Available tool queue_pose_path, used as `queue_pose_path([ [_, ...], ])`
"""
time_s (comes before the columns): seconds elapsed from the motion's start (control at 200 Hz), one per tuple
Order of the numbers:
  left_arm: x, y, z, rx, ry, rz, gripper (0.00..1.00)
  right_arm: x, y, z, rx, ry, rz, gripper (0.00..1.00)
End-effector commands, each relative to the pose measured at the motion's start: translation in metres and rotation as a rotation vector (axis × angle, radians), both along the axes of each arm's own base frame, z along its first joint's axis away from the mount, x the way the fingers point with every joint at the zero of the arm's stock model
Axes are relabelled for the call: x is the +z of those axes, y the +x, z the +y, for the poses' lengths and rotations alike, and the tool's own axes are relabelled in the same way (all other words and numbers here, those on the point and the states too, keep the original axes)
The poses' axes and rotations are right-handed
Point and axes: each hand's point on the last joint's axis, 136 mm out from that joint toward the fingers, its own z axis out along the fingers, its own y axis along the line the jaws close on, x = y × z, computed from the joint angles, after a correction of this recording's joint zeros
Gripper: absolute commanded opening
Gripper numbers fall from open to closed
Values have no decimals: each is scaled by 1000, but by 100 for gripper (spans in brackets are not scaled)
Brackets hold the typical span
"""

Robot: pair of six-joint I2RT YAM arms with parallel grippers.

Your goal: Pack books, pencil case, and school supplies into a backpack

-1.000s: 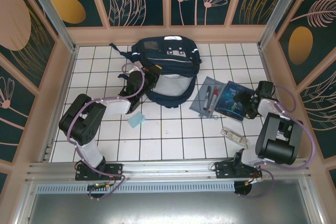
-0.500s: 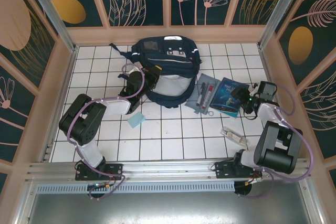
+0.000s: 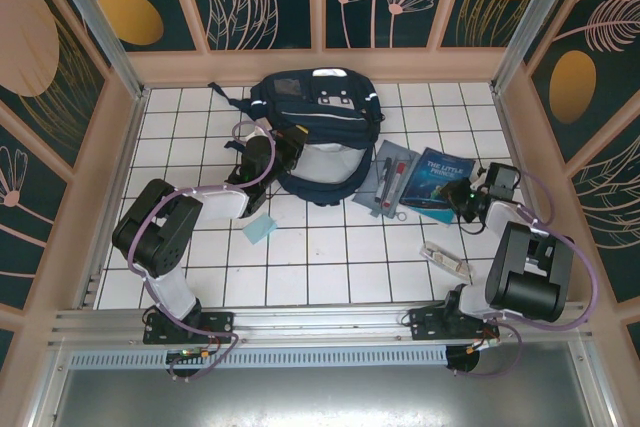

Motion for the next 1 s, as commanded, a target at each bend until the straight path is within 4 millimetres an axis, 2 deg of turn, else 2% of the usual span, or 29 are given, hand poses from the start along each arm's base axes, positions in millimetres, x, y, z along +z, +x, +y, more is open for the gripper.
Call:
queue_pose_path([
  [0.0, 9, -16, -15, -103, -27, -43, 20, 23, 14, 2, 19, -5, -73, 0],
  [0.03, 2, -20, -16, -118, -28, -30, 25, 28, 15, 1, 20, -13, -81, 0],
  [0.105, -13, -32, -19, -168, -23, 10, 53, 43, 18, 0, 25, -27, -110, 0],
  [0.155, -20, -41, -22, -217, -5, 25, 67, 58, 21, 0, 32, -35, -140, 0],
  [0.245, -43, -62, -21, -274, 64, 86, 77, 84, 25, 0, 43, -55, -185, 0],
  [0.26, -37, -66, -19, -279, 67, 74, 78, 90, 27, 0, 47, -61, -195, 0],
  [0.3, -42, -76, -14, -283, 91, 88, 85, 102, 28, 0, 51, -75, -210, 0],
  [0.395, -50, -97, 0, -286, 187, 101, 88, 130, 32, 2, 70, -101, -254, 0],
  [0.45, -42, -103, 9, -279, 245, 68, 88, 149, 34, 6, 91, -115, -282, 0],
  [0.5, -29, -106, 15, -272, 294, 13, 89, 164, 36, 12, 115, -124, -302, 0],
  [0.625, 25, -99, 25, -224, 409, -176, 99, 200, 39, 34, 186, -131, -359, 0],
  [0.7, 57, -91, 23, -206, 432, -277, 99, 221, 41, 54, 243, -116, -407, 0],
  [0.796, 81, -77, 15, -192, 415, -329, 99, 242, 44, 82, 328, -86, -459, 0],
  [0.906, 81, -54, 0, -230, 349, -315, 99, 254, 50, 122, 445, -31, -509, 0],
  [0.996, 68, -35, -14, -308, 239, -277, 99, 254, 52, 160, 558, 32, -536, 0],
])
